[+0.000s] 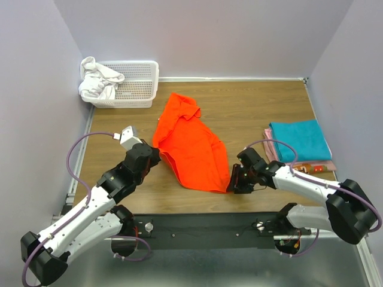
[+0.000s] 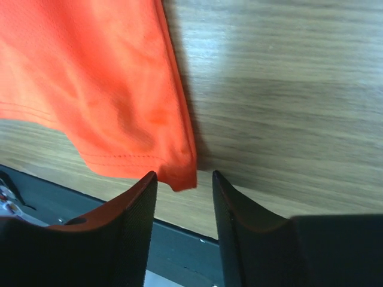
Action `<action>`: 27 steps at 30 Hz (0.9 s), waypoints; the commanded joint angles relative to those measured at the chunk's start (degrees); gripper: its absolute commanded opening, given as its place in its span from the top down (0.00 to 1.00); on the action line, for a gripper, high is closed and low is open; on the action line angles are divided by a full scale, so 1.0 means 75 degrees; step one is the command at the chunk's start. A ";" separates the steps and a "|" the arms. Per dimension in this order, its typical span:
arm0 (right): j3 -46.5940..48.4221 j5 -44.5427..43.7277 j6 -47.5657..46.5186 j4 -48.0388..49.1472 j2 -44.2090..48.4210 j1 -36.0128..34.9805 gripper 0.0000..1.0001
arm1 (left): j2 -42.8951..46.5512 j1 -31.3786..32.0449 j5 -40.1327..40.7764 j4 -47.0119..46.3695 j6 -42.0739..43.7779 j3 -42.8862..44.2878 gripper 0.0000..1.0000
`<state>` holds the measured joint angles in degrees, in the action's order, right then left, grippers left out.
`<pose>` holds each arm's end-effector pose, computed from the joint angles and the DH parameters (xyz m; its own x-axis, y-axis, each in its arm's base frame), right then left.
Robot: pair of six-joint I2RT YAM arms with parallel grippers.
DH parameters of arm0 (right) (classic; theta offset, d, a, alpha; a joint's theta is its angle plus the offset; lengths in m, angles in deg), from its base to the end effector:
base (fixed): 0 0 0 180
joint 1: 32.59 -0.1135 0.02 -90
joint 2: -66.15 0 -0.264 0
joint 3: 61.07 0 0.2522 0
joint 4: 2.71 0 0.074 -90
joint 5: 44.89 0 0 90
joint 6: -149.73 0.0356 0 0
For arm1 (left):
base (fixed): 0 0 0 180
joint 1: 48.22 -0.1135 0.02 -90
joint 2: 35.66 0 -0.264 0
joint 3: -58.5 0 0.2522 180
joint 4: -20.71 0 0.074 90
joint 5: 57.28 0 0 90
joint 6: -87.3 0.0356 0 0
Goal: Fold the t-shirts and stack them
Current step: Flatten the tshirt out
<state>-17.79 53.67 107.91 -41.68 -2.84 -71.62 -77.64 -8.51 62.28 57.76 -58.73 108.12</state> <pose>0.1515 0.1296 0.1518 -0.9691 0.1630 -0.1849 0.0751 0.9097 0.4084 0.1383 -0.0920 0.2721 -0.3978 -0.6074 -0.6877 -0.1875 0.7875 -0.5871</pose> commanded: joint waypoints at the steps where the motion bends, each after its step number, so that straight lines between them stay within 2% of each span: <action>1: 0.0014 -0.0027 0.0103 0.0291 -0.0305 -0.0093 0.54 | 0.0206 -0.0055 0.0219 0.0024 -0.0135 -0.0175 1.00; 8: 0.0002 -0.0378 0.0185 0.0432 -0.0399 -0.0082 0.75 | 0.0405 -0.0055 0.0219 0.0082 -0.0158 -0.0269 1.00; 10: 0.0037 -0.0660 0.0220 0.0432 -0.0352 -0.0093 0.85 | 0.0452 -0.0055 0.0242 0.0059 -0.0147 -0.0304 1.00; 11: 0.0072 -0.0730 0.0220 0.0420 -0.0317 -0.0093 0.96 | 0.0464 -0.0055 0.0277 0.0036 -0.0135 -0.0304 1.00; 12: 0.0130 -0.0800 0.0185 0.0432 -0.0247 -0.0093 0.98 | 0.0464 -0.0055 0.0300 0.0035 -0.0123 -0.0293 1.00; 17: 0.1216 -0.2123 -0.0505 0.0420 0.0245 -0.0082 1.00 | 0.0230 -0.0137 0.0639 -0.0723 0.0344 0.0093 1.00; 21: 0.2423 -0.3318 -0.1371 0.0444 -0.0057 0.0279 1.00 | -0.0447 -0.0406 0.0232 -0.1835 0.1233 0.0806 1.00; 24: 0.3515 -0.3368 -0.1935 0.0479 -0.0421 0.0992 1.00 | -0.1163 -0.0863 0.0126 -0.2202 0.1762 0.1451 1.00; 26: 0.4378 -0.3204 -0.2285 0.0502 -0.0714 0.1521 1.00 | -0.1700 -0.1376 -0.0178 -0.2284 0.2160 0.2271 1.00; 27: 0.4385 -0.3203 -0.2404 0.0502 -0.0785 0.1524 1.00 | -0.1866 -0.1530 -0.0261 -0.2320 0.2162 0.2552 1.00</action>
<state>9.22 33.91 96.76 -38.88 -6.38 -64.08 -87.34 -15.31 62.10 47.11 -48.65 119.36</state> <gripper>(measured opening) 0.012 0.009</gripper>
